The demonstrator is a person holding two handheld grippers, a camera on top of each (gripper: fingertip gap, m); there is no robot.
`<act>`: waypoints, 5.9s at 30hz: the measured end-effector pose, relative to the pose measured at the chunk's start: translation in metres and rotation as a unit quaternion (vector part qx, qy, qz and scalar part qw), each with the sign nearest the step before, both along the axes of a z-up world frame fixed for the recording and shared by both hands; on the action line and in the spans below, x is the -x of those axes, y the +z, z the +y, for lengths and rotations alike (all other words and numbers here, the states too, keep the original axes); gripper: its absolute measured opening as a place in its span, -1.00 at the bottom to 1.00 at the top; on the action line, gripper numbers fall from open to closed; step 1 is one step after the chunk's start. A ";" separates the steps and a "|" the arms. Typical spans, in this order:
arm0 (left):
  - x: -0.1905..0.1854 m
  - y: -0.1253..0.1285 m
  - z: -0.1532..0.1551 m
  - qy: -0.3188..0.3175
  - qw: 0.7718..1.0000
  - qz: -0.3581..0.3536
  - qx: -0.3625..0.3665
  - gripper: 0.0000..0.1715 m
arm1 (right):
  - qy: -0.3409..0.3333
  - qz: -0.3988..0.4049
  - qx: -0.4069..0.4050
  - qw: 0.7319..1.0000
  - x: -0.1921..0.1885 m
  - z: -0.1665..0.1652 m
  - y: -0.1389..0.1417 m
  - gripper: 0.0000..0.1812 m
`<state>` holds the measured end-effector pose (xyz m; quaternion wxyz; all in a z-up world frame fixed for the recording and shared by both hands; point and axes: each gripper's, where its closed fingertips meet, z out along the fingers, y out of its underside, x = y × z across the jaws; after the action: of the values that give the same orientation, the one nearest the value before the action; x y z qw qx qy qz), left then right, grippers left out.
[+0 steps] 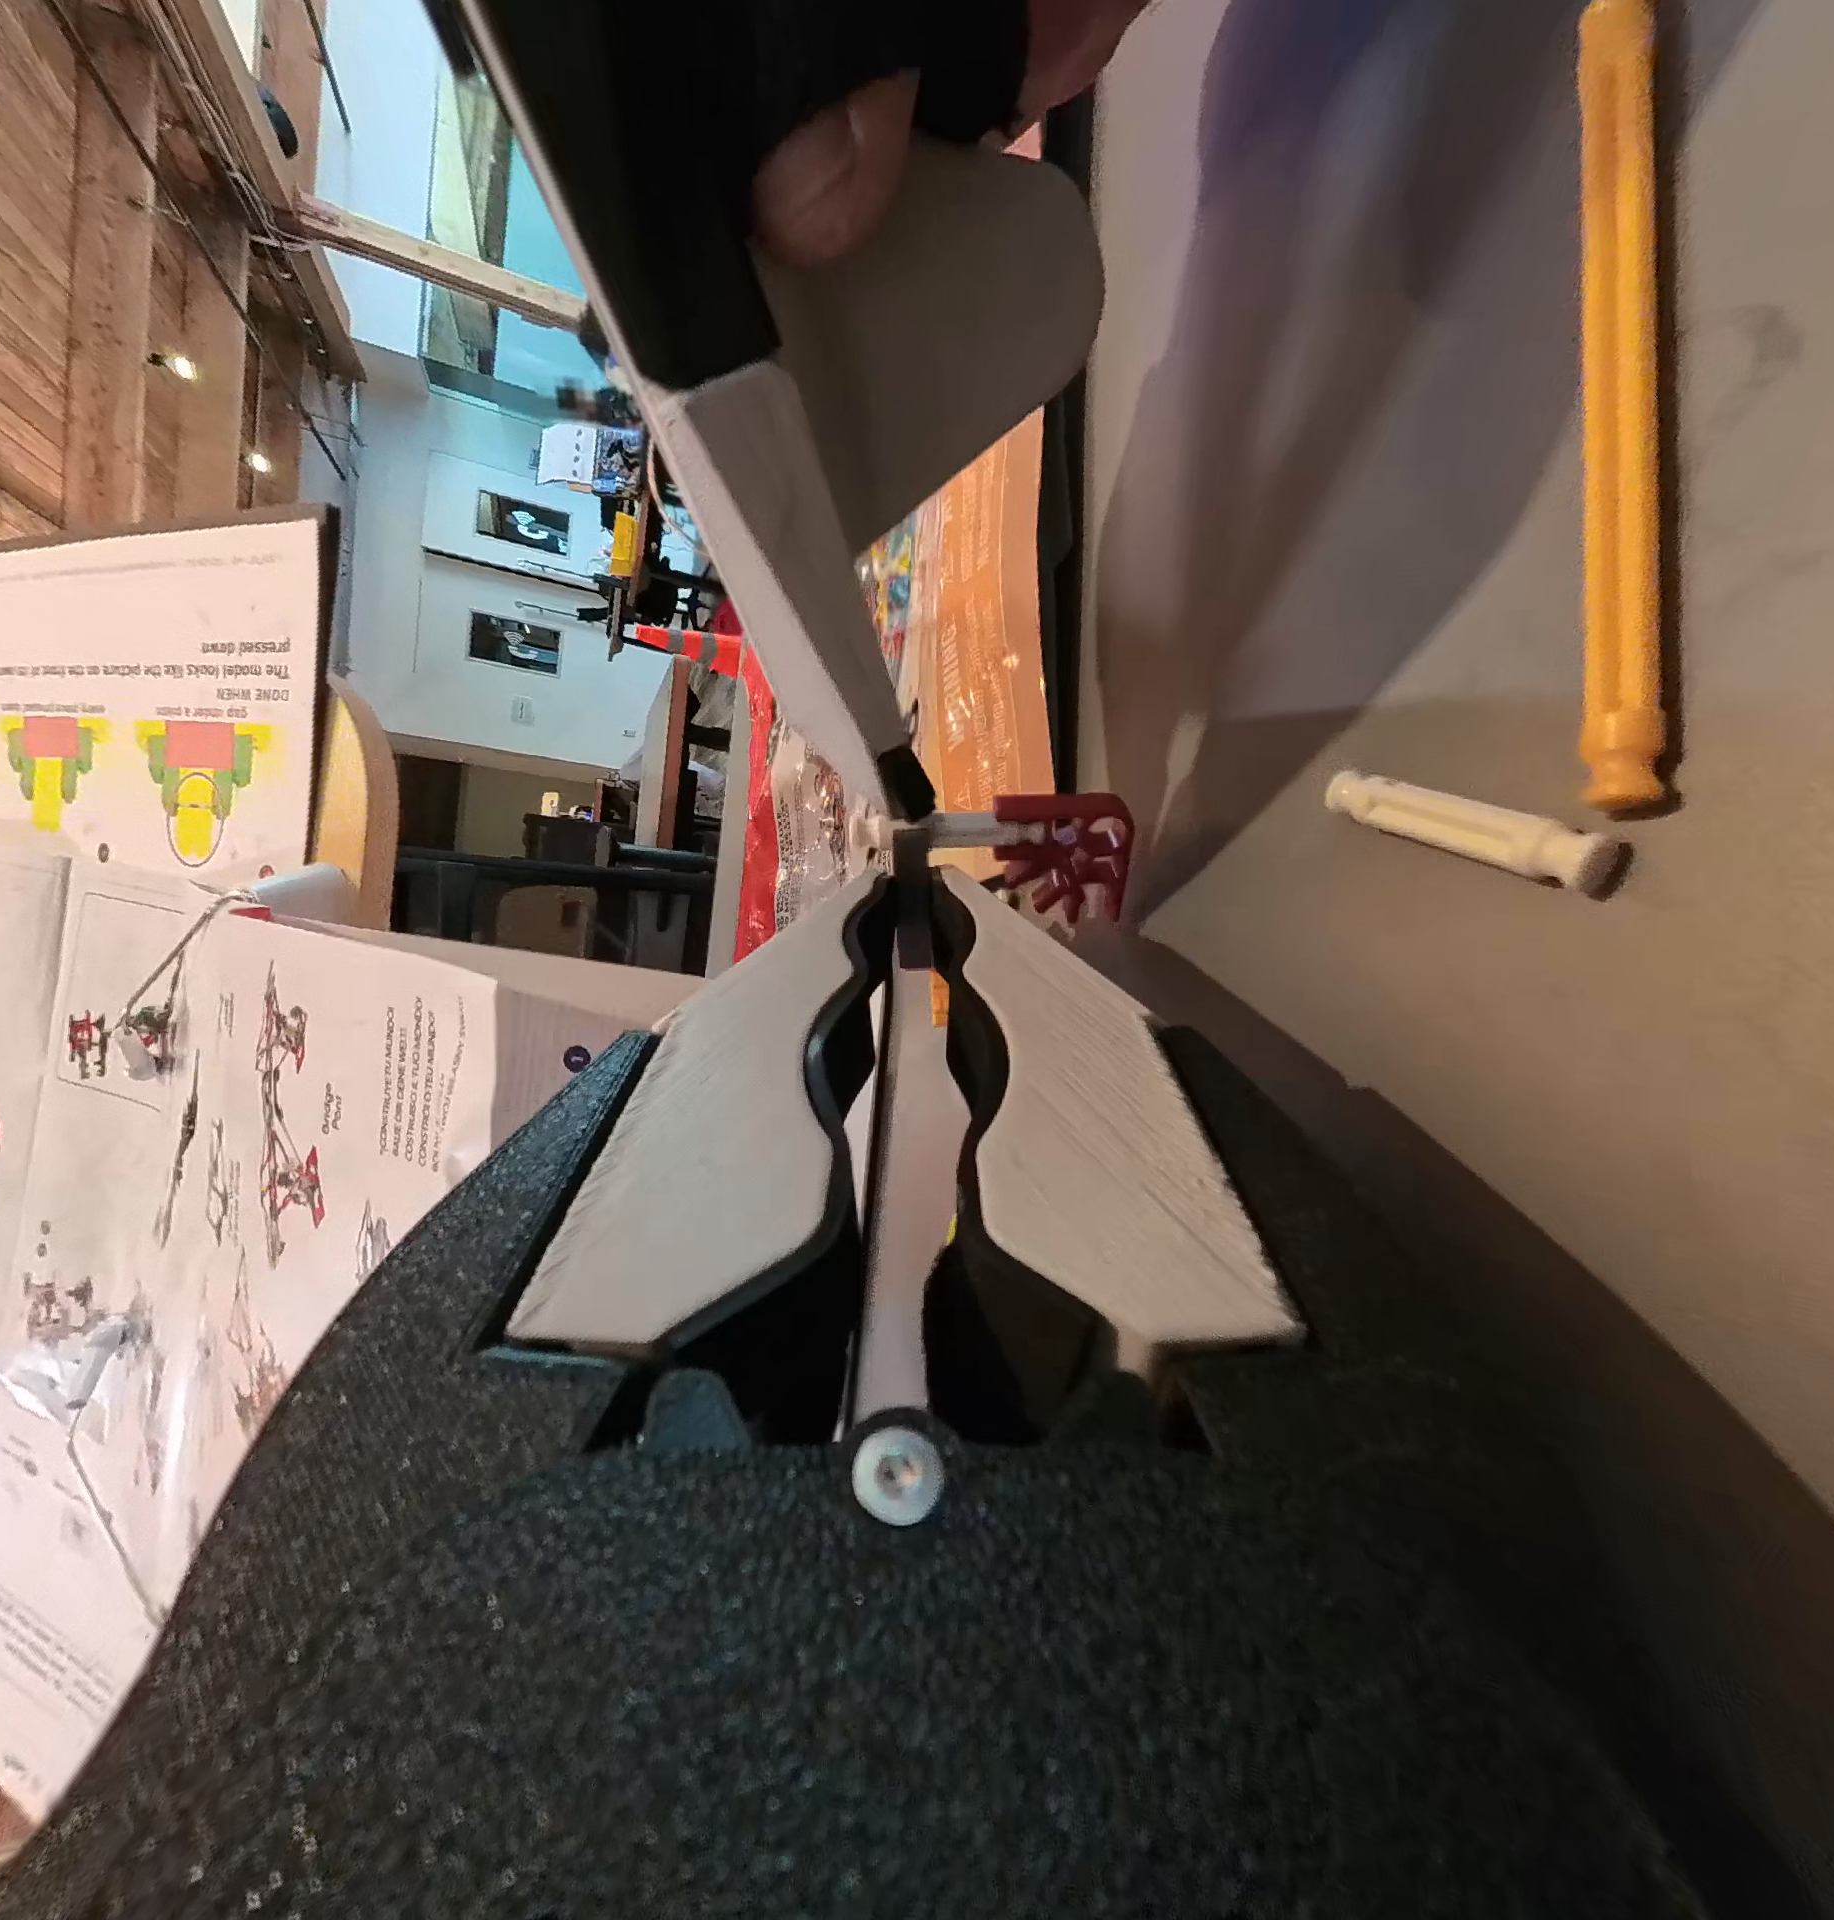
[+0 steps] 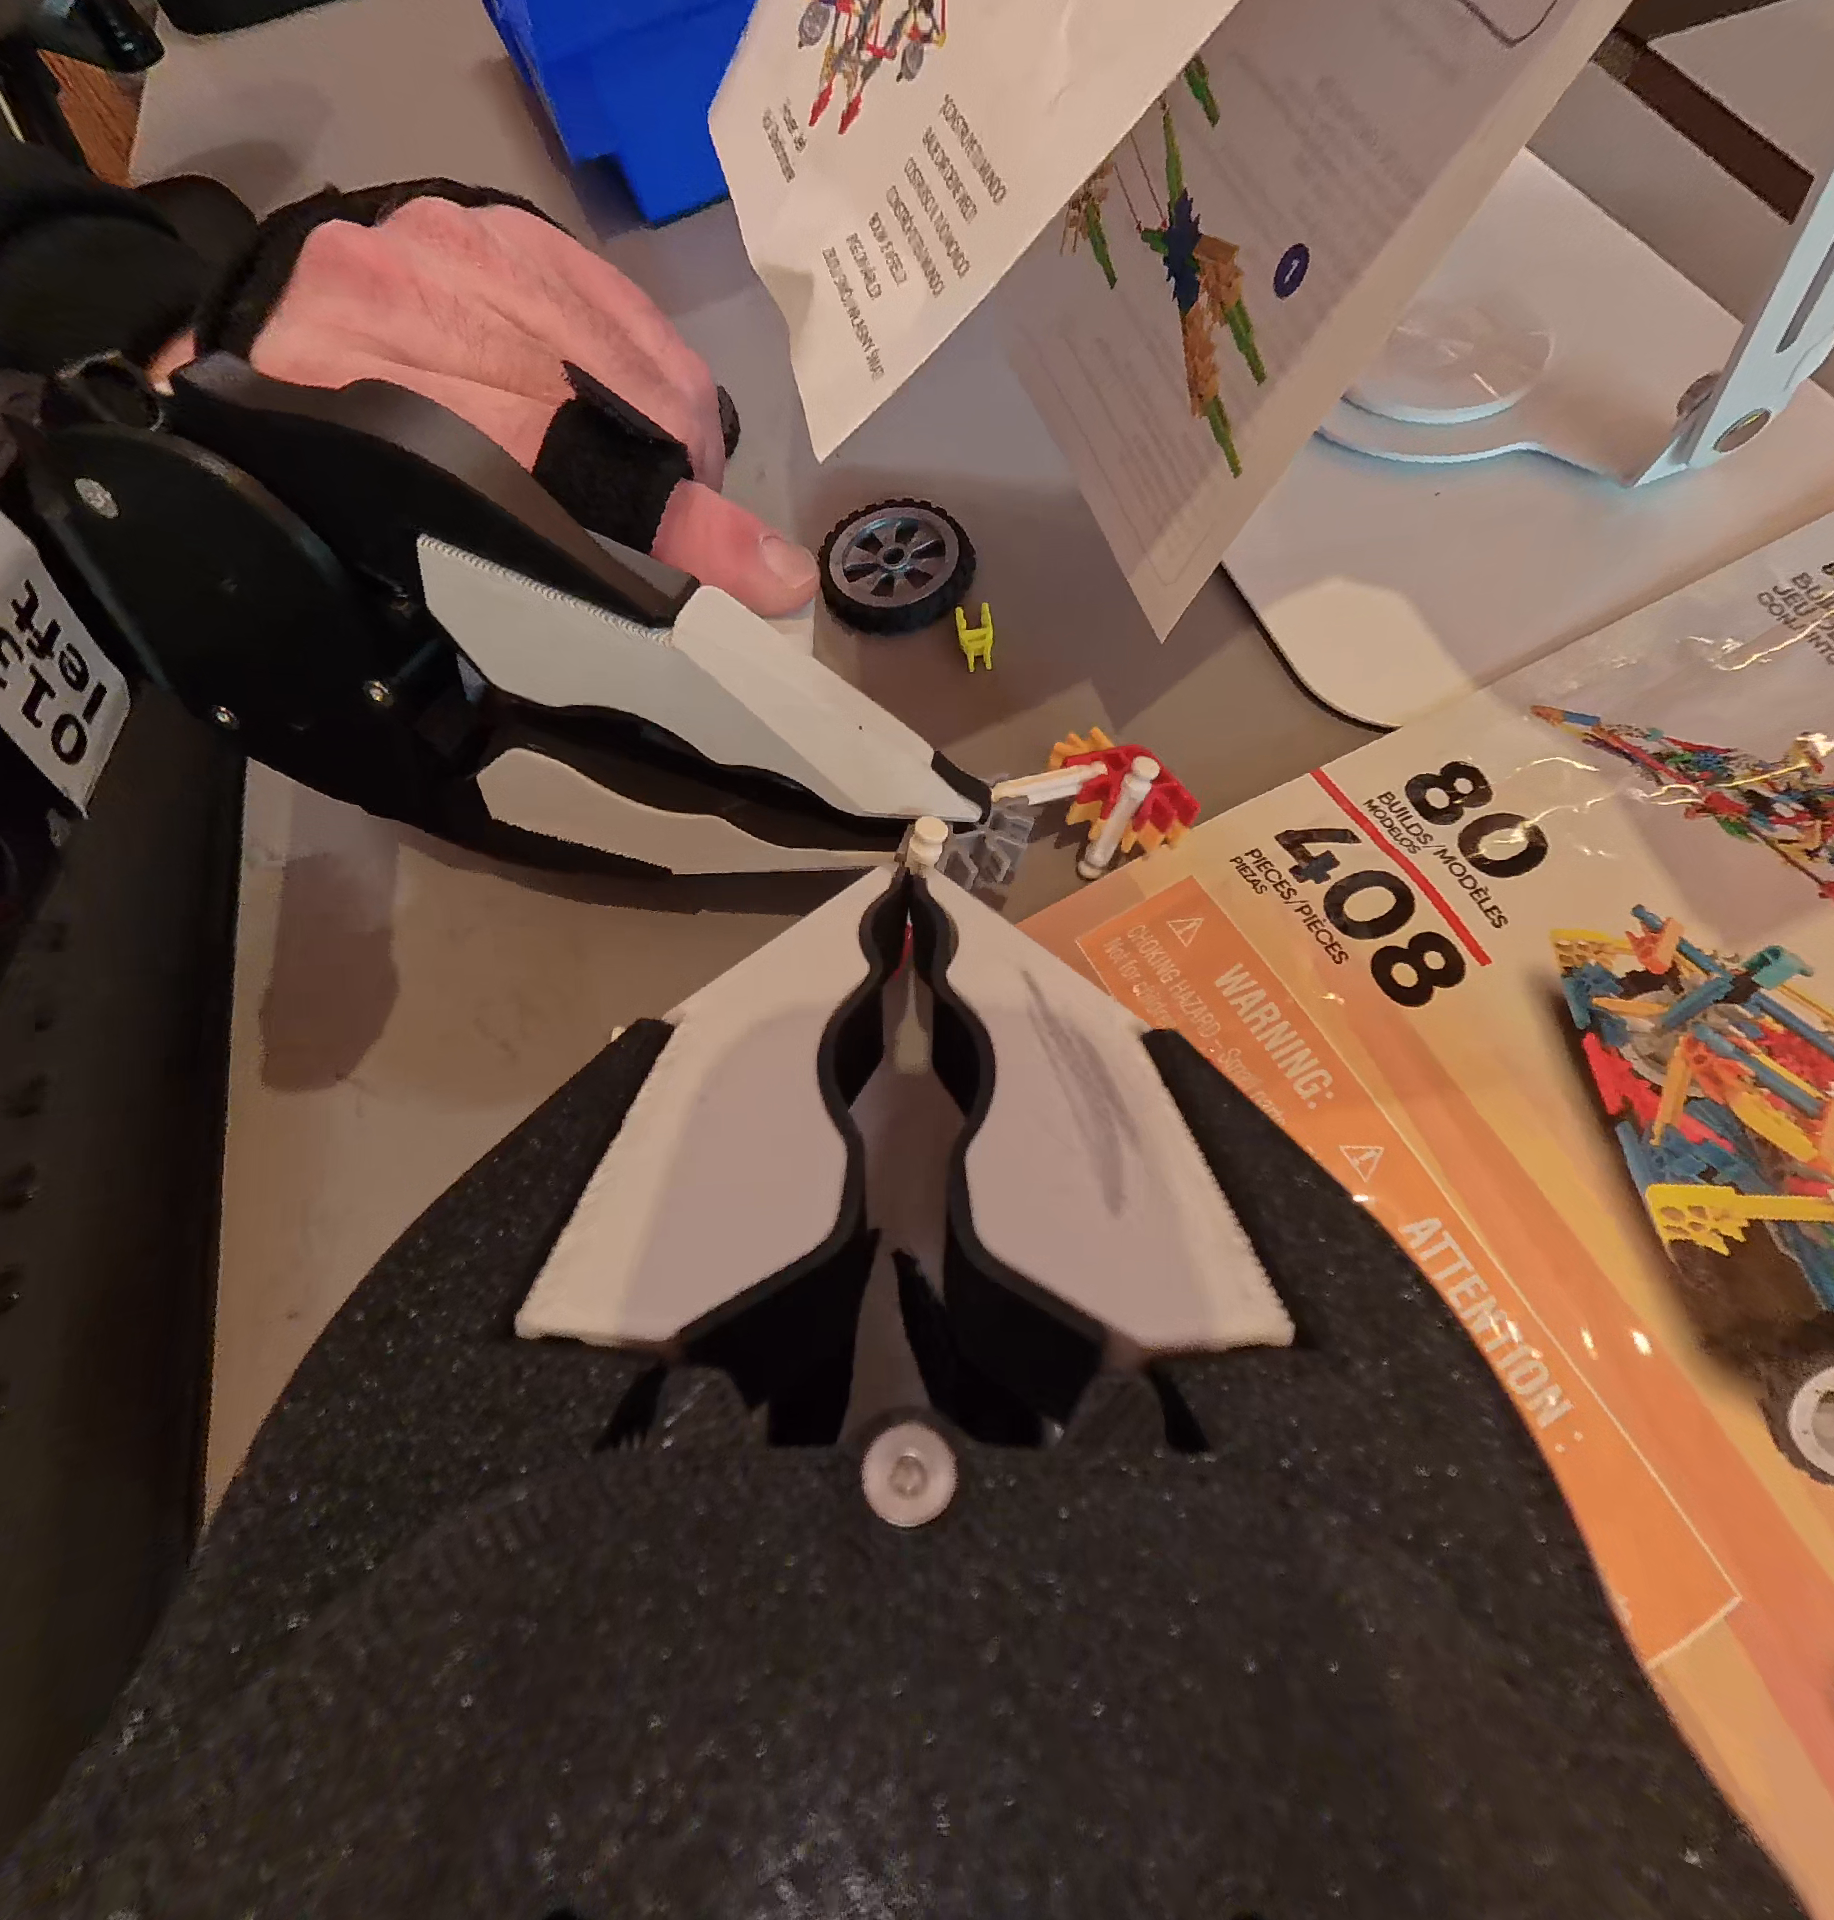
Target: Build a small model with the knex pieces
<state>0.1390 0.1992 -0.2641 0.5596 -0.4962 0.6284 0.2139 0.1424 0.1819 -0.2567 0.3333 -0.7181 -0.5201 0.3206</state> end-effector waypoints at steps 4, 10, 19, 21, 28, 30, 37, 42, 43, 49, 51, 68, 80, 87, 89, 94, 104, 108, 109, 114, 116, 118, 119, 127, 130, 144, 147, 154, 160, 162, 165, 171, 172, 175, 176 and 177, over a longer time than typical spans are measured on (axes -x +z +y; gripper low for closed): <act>0.002 0.001 0.002 0.004 1.000 -0.018 0.015 -0.95 | 0.004 0.000 0.002 1.000 -0.004 -0.002 0.003 -0.94; -0.001 0.001 0.001 0.000 1.000 -0.023 0.016 -0.95 | -0.005 0.012 0.031 0.999 -0.006 0.002 -0.001 -0.97; 0.000 0.004 0.000 0.001 1.000 -0.028 0.013 -0.96 | 0.000 0.032 0.055 0.998 0.001 0.000 -0.003 -0.98; -0.001 0.002 -0.001 -0.004 1.000 -0.021 0.012 -0.95 | 0.003 0.024 0.053 0.998 0.000 -0.001 -0.005 -0.98; -0.002 0.000 -0.004 -0.024 1.000 -0.007 0.011 -0.95 | 0.011 -0.016 0.008 1.000 -0.008 -0.001 -0.007 -0.87; -0.003 0.000 -0.004 -0.025 1.000 -0.005 0.008 -0.95 | 0.014 -0.029 -0.018 0.999 -0.012 -0.001 -0.005 -0.84; -0.006 0.000 -0.009 -0.048 0.999 -0.002 0.005 -0.94 | 0.049 -0.005 -0.094 0.994 -0.005 -0.007 0.007 -0.66; -0.010 0.002 -0.016 -0.067 0.998 0.000 -0.002 -0.94 | 0.058 -0.016 -0.091 0.994 -0.002 -0.008 -0.003 -0.70; -0.009 0.000 -0.016 -0.066 0.998 0.002 0.000 -0.94 | 0.057 -0.020 -0.092 0.994 -0.001 -0.008 -0.004 -0.72; -0.010 -0.001 -0.016 -0.069 0.997 -0.007 0.016 -0.94 | 0.059 -0.021 -0.094 0.994 -0.002 -0.007 -0.005 -0.77; -0.009 -0.001 -0.015 -0.065 0.998 -0.008 0.016 -0.92 | 0.058 -0.023 -0.091 0.994 -0.003 -0.007 -0.007 -0.77; 0.003 -0.006 -0.007 -0.043 0.999 0.013 0.023 -0.94 | 0.067 -0.026 -0.100 0.992 -0.003 -0.010 -0.007 -0.77; 0.005 0.003 -0.002 -0.024 1.000 -0.008 0.013 -0.94 | 0.050 -0.015 -0.074 0.996 -0.013 -0.006 0.000 -0.72; 0.008 0.009 0.004 0.005 1.000 -0.020 0.003 -0.94 | 0.019 -0.007 -0.011 1.000 -0.003 -0.004 -0.004 -0.79; 0.009 0.009 0.006 0.011 1.000 -0.019 0.003 -0.94 | 0.009 -0.004 0.001 1.000 -0.002 -0.002 -0.005 -0.90; 0.009 0.008 0.005 0.007 1.000 -0.021 0.006 -0.94 | 0.007 0.000 0.001 1.000 -0.002 -0.001 -0.004 -0.93; 0.002 0.006 -0.001 -0.015 1.000 -0.013 -0.001 -0.92 | 0.009 -0.021 -0.016 1.000 -0.001 -0.001 -0.007 -0.94; 0.004 0.010 0.001 -0.006 1.000 -0.017 -0.009 -0.94 | 0.006 -0.034 -0.038 0.999 -0.002 0.001 -0.007 -0.93; 0.005 0.011 0.002 -0.003 1.000 -0.018 -0.010 -0.94 | 0.005 -0.038 -0.046 0.998 -0.002 0.001 -0.007 -0.93; 0.008 0.016 0.008 0.014 0.999 -0.041 -0.002 -0.94 | 0.006 -0.079 -0.138 0.987 -0.006 0.009 -0.004 -0.94; 0.006 0.014 0.008 0.011 0.999 -0.036 -0.007 -0.94 | 0.012 -0.066 -0.127 0.990 -0.003 0.005 -0.003 -0.94; 0.004 0.013 0.007 0.007 1.000 -0.028 -0.012 -0.94 | 0.009 -0.071 -0.118 0.990 -0.007 0.007 -0.007 -0.94; 0.003 0.012 0.006 0.004 1.000 -0.023 -0.014 -0.94 | 0.006 -0.066 -0.109 0.992 -0.007 0.008 -0.007 -0.94; -0.003 0.005 0.007 -0.006 1.000 -0.002 -0.017 -0.94 | -0.012 -0.051 -0.060 0.997 -0.014 0.011 -0.009 -0.94; -0.004 0.008 0.009 -0.006 1.000 -0.002 -0.024 -0.94 | -0.004 -0.075 -0.060 0.995 -0.015 0.009 -0.019 -0.94; -0.006 0.004 0.007 -0.015 0.999 0.021 -0.035 -0.94 | -0.010 -0.072 -0.030 0.997 -0.011 0.007 -0.024 -0.88; -0.006 0.001 0.007 -0.018 0.999 0.028 -0.033 -0.94 | -0.013 -0.076 -0.029 0.997 -0.012 0.008 -0.025 -0.78; -0.006 -0.001 0.005 -0.025 0.999 0.033 -0.030 -0.94 | -0.012 -0.073 -0.035 0.997 -0.016 0.008 -0.020 -0.95; -0.006 -0.001 0.004 -0.026 0.999 0.034 -0.029 -0.94 | -0.009 -0.072 -0.035 0.997 -0.014 0.006 -0.019 -0.94; -0.006 -0.002 0.004 -0.026 0.999 0.036 -0.029 -0.94 | -0.008 -0.076 -0.035 0.996 -0.014 0.005 -0.020 -0.91; -0.006 -0.001 0.004 -0.028 0.999 0.034 -0.030 -0.94 | -0.005 -0.074 -0.031 0.997 -0.014 0.003 -0.018 -0.88; -0.007 -0.003 0.002 -0.032 0.998 0.037 -0.029 -0.94 | -0.004 -0.073 -0.031 0.997 -0.018 0.004 -0.016 -0.94; -0.007 -0.003 0.003 -0.032 0.998 0.037 -0.029 -0.94 | -0.001 -0.072 -0.029 0.997 -0.019 0.003 -0.016 -0.93; -0.007 -0.003 0.003 -0.031 0.998 0.036 -0.029 -0.94 | 0.004 -0.073 -0.028 0.997 -0.021 0.001 -0.015 -0.93; -0.007 -0.003 0.003 -0.032 0.998 0.036 -0.029 -0.95 | 0.003 -0.074 -0.027 0.997 -0.022 0.001 -0.015 -0.93; -0.007 -0.003 0.002 -0.032 0.998 0.036 -0.029 -0.95 | 0.001 -0.074 -0.028 0.997 -0.024 0.002 -0.014 -0.94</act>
<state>0.1462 0.2015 -0.2667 0.5574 -0.4511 0.6572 0.2320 0.1663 0.1842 -0.2708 0.3136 -0.7294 -0.5534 0.2519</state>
